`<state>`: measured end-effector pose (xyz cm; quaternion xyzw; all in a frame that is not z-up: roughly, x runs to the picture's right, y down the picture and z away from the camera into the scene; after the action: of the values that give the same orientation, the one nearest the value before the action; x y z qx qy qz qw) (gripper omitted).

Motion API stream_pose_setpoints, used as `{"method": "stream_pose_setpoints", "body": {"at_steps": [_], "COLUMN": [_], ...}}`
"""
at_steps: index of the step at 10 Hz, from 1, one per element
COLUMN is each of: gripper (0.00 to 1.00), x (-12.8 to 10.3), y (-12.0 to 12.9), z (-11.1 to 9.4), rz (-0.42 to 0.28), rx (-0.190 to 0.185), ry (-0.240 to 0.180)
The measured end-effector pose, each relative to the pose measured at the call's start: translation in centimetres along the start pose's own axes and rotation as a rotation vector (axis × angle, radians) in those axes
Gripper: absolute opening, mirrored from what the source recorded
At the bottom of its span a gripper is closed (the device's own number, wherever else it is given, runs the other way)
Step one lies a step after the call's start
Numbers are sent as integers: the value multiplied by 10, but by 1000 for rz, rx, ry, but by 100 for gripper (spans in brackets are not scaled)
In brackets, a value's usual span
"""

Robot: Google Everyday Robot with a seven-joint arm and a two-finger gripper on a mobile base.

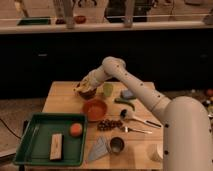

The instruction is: Place banana in purple bowl

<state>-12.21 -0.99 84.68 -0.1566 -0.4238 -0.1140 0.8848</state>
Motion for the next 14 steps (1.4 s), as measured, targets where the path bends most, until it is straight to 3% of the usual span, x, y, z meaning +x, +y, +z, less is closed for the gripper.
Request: {"method": "stream_pose_setpoints", "body": {"at_steps": [4,7,14], "gripper": [0,0,0], "x": [-7,-10,7], "y": [-6,-11,-21], "z": [8,16,28], "rz": [13,21,95], "rx": [2,3,30], "ry": [-66,-88,-131]}}
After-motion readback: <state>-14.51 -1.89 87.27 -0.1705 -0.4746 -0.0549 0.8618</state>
